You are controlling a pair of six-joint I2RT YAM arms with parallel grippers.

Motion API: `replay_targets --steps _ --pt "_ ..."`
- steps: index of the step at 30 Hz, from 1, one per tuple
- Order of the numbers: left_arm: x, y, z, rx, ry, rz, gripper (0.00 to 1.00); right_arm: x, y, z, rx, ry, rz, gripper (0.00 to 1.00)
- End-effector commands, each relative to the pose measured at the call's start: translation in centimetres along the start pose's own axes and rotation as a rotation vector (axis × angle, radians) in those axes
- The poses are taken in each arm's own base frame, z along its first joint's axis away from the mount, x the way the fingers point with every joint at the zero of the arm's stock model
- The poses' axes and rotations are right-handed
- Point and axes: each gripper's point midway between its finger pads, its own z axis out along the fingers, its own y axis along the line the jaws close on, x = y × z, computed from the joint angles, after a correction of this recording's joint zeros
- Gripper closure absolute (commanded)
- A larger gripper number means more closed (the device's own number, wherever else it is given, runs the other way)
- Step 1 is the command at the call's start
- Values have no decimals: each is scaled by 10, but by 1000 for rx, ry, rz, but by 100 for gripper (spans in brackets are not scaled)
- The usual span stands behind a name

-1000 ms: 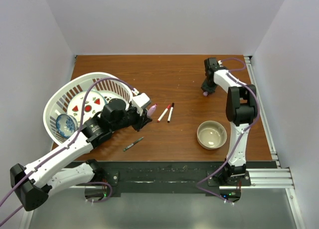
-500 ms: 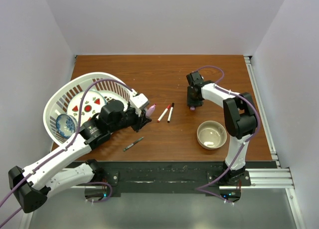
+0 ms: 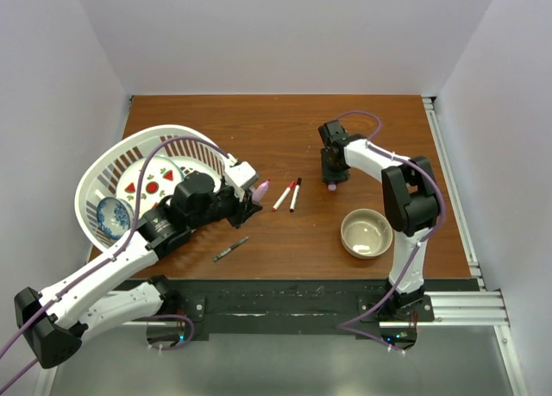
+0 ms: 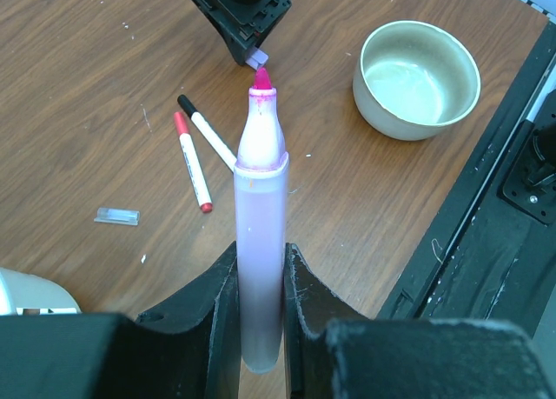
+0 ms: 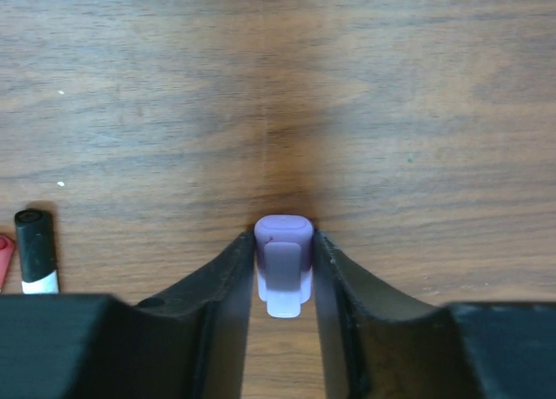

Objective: Insert the pens into the pen caps

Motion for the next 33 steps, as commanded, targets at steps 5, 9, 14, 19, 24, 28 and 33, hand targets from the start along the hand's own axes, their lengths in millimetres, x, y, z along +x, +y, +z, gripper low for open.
replay_targets --steps 5,9,14,19,24,28,33 --pt "-24 -24 -5 119 -98 -61 100 3 4 -10 -23 -16 -35 90" --pt "-38 -42 -5 207 -173 -175 100 -9 8 -41 -80 -102 2 100" --pt "-39 -44 5 217 -203 -242 100 -26 19 -105 -232 -289 103 100" --pt "-37 -41 20 214 -230 -307 100 -23 39 -172 -451 -465 239 100" --pt "-39 -40 42 228 -264 -368 100 -20 47 -250 -637 -627 422 100" --pt "-37 -44 55 253 -256 -383 100 -23 54 -289 -720 -684 447 100" --pt "-34 -47 66 257 -240 -387 100 -24 72 -308 -779 -673 424 100"
